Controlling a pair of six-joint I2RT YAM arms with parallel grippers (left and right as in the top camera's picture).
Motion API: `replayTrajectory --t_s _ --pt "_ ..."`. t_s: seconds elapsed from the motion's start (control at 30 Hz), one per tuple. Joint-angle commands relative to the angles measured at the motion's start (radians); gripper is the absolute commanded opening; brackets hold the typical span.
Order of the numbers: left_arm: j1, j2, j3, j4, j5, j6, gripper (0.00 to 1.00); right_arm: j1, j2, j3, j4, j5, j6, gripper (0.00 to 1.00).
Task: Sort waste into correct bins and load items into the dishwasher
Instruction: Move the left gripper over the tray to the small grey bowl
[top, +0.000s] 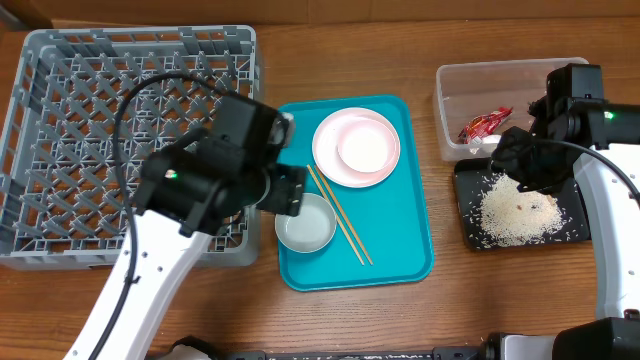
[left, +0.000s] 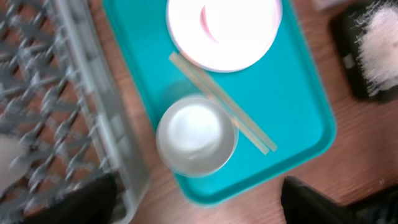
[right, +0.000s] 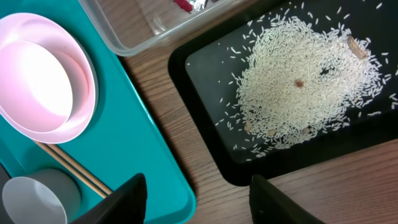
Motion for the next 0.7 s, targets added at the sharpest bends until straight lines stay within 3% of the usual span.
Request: replayTrajectory --t_s 0.0,0.2,0.37,0.67 --pt "-0.046 0.052 -0.004 0.068 -0.013 -0.007 1.0 -0.005 -0.008 0.011 0.005 0.006 0.001 0.57" --pt "-0.06 0.174 -0.004 0.12 0.023 -0.008 1.0 -0.005 -0.008 0.011 0.007 0.006 0.001 0.59" --pt "-0.081 0.291 -0.005 0.097 0.023 -0.012 0.83 -0.005 -0.008 0.011 0.01 0.006 0.001 0.59" --pt "-0.216 0.495 -0.005 0.065 0.021 -0.061 0.78 -0.005 -0.008 0.011 0.014 0.006 0.001 0.61"
